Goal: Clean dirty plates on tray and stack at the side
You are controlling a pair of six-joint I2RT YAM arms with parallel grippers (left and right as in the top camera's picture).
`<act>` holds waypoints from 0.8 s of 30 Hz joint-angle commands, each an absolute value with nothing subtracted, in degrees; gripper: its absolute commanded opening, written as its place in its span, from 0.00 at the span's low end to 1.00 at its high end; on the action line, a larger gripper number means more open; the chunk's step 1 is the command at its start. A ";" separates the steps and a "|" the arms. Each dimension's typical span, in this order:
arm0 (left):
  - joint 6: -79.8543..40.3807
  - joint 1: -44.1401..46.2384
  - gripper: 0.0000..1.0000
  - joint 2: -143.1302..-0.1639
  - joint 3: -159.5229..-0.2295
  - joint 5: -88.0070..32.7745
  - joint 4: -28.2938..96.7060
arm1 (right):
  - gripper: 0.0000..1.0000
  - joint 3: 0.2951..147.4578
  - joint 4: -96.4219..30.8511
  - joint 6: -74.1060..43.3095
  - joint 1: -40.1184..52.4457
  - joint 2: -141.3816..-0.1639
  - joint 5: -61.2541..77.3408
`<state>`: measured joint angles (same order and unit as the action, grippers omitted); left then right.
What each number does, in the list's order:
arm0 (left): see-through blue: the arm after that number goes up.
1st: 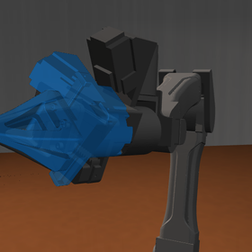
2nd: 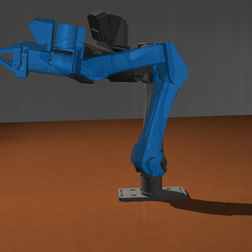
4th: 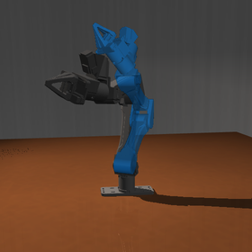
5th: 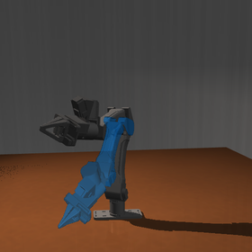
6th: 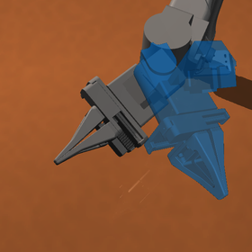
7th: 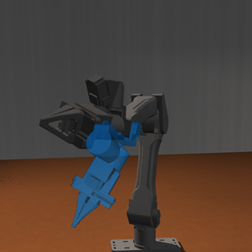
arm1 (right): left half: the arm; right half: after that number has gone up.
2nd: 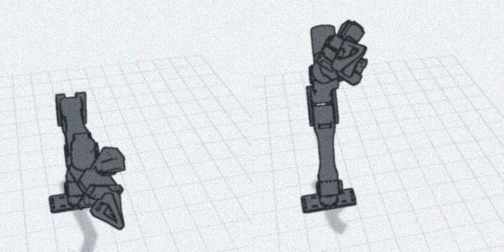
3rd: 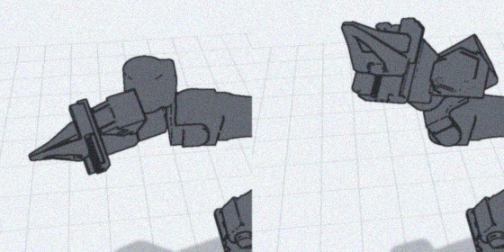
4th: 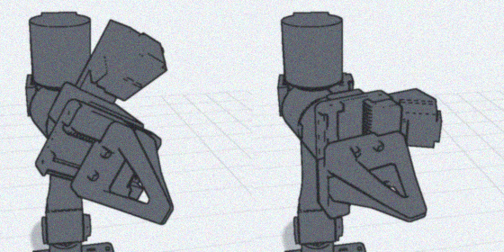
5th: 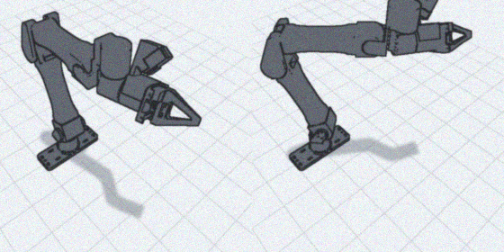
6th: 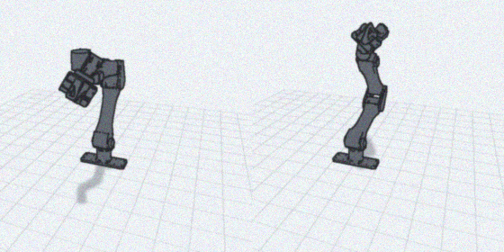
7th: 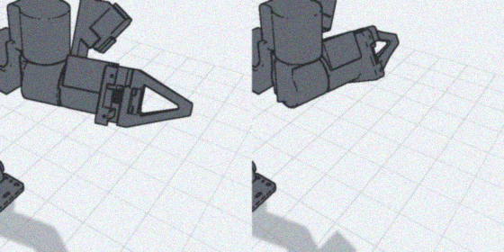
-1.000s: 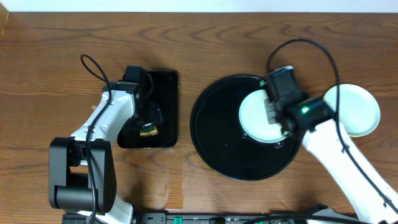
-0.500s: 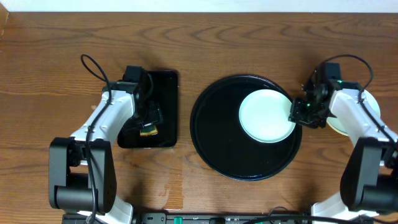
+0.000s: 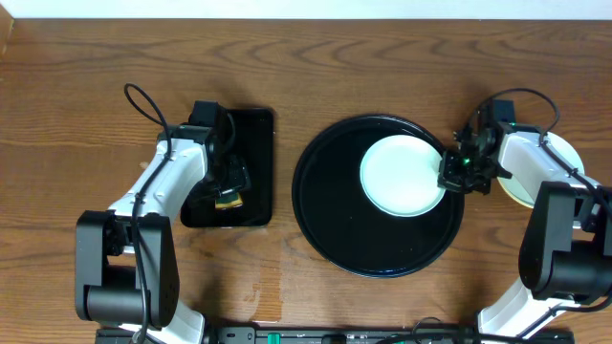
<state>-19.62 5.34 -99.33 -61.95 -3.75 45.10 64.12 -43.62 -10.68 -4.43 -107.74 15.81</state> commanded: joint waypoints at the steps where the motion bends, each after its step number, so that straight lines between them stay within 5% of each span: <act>1: -19.51 5.21 0.83 -99.33 -61.93 -3.64 45.30 | 0.01 63.66 -43.05 -10.66 -2.61 -109.40 15.18; 9: -19.51 5.21 0.82 -99.33 -61.93 -3.64 45.30 | 0.01 63.66 -43.24 -9.10 3.05 -96.18 4.91; 24: -19.51 5.21 0.82 -99.33 -61.93 -3.64 45.30 | 0.01 63.66 -45.32 -10.26 27.55 -83.31 -33.71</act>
<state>-19.62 5.34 -99.33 -61.95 -3.77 45.10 63.26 -45.39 -10.00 23.35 -84.20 -22.74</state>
